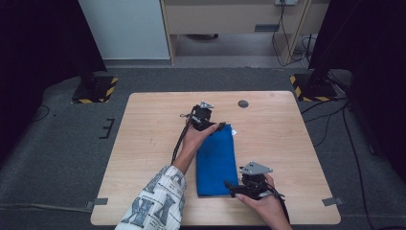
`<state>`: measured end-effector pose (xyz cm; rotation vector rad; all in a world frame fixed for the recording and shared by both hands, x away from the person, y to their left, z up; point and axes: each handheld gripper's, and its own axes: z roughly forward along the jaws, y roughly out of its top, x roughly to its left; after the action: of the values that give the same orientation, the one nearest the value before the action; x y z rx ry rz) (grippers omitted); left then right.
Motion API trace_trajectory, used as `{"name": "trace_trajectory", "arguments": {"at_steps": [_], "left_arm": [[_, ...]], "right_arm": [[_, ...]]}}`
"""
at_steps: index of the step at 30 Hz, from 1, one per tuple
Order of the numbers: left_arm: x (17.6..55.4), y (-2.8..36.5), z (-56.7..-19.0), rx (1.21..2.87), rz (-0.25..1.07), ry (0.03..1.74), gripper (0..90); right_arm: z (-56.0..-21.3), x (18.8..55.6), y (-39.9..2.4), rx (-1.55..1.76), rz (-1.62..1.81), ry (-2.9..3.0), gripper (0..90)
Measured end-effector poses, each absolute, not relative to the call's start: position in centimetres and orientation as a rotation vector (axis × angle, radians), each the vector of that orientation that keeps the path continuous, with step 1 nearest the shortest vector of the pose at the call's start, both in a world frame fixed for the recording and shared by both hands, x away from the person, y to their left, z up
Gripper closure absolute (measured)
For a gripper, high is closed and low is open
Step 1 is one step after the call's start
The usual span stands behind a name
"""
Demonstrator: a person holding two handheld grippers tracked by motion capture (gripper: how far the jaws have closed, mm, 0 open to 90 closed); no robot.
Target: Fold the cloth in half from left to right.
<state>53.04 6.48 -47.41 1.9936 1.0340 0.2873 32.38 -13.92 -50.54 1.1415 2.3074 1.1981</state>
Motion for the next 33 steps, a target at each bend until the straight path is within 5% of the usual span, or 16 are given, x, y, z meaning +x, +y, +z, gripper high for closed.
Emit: {"name": "trace_trajectory", "arguments": {"at_steps": [16,33], "left_arm": [[50.0,10.0,-47.5,2.012,0.304,1.027,5.8],[48.6,12.1,-47.1,2.038,0.368,1.044,6.2]], "right_arm": [[-50.0,37.2,-14.0,1.099,1.196,2.323,10.2],[-48.7,42.6,-13.5,1.142,1.159,2.319,23.1]]}}
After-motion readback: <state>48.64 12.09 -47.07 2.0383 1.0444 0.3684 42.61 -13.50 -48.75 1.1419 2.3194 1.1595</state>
